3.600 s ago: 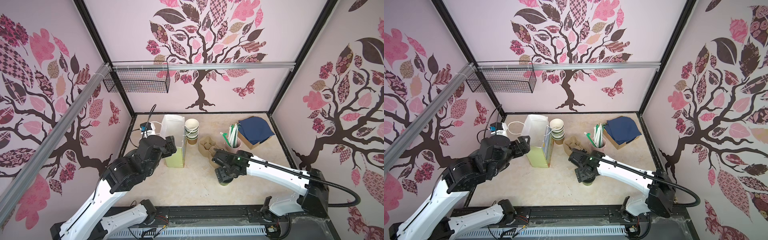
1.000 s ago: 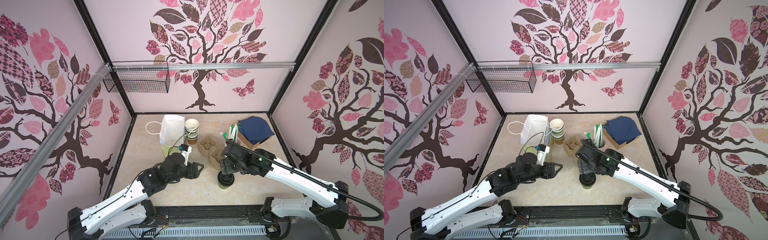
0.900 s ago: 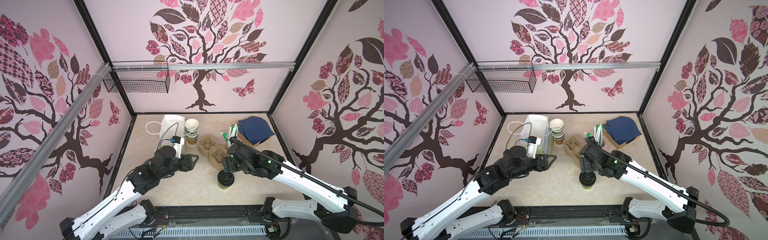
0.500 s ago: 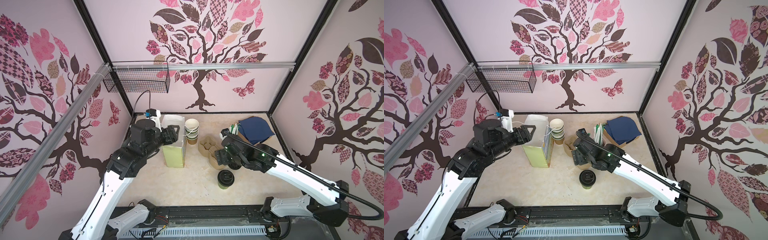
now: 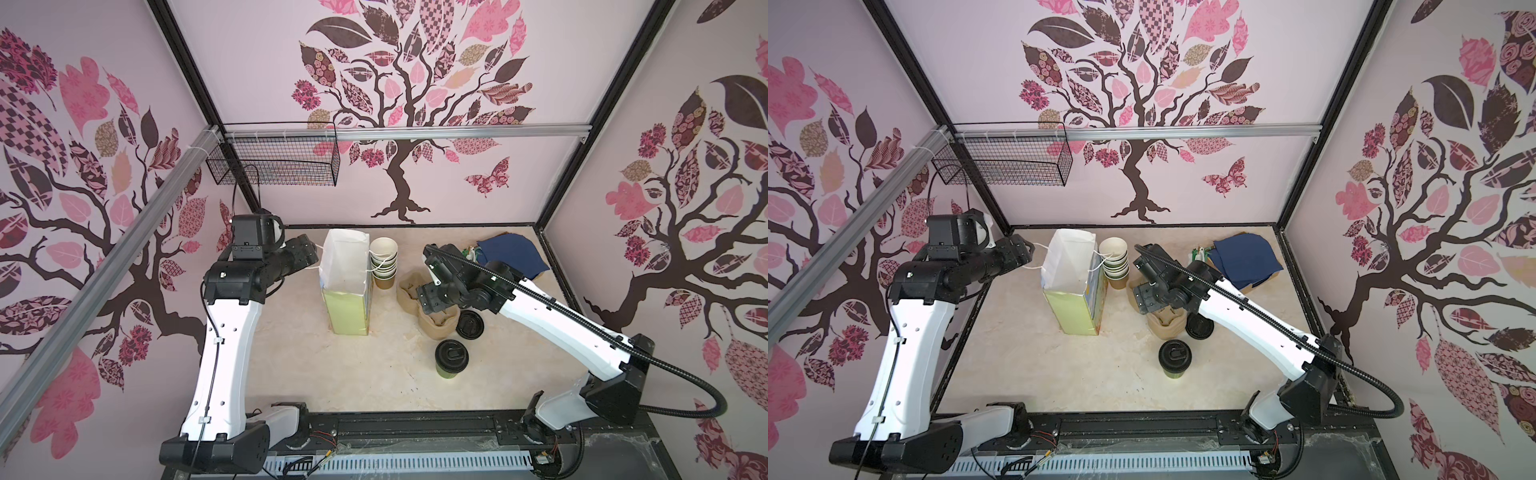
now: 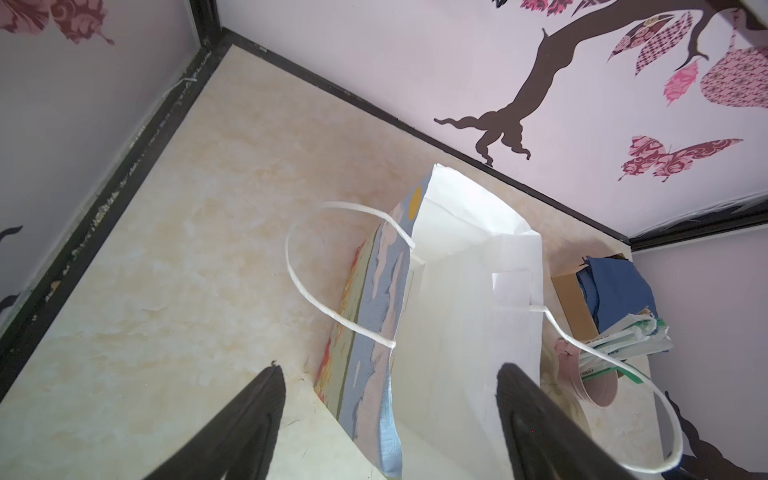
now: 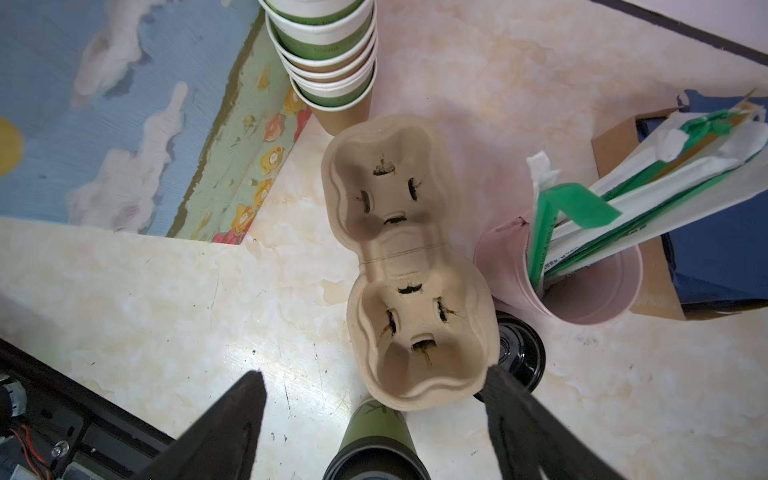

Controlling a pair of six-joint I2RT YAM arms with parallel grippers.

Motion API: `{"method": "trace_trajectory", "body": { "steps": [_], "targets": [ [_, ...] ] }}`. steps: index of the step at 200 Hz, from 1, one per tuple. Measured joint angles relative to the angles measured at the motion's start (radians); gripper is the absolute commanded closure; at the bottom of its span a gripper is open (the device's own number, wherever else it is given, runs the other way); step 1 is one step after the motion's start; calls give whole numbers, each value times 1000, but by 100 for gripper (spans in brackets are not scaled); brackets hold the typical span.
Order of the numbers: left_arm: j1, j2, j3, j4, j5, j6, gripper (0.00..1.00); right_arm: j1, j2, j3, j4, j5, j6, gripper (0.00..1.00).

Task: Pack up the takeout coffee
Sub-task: 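Grasp the white bag's top edge with the left gripper while right moves to the carrier, then drag the white paper bag toward the table center with the left gripper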

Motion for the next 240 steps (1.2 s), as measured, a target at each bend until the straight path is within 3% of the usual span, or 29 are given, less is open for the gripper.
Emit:
{"method": "trace_trajectory", "body": {
  "steps": [30,63,84,149,240],
  "targets": [
    [0,80,0,-2,10,42,14,-7,24,29,-19,-18,0,16],
    [0,138,2,6,43,97,34,-10,24,36,-26,-42,14,17],
    [0,159,8,13,62,122,41,-13,22,35,-28,-48,30,18],
    [-39,286,109,5,64,199,49,-13,0,-11,-22,-45,107,20],
    [-71,366,150,-47,-21,278,70,-18,-37,-42,-16,9,261,27]
  ]
}}
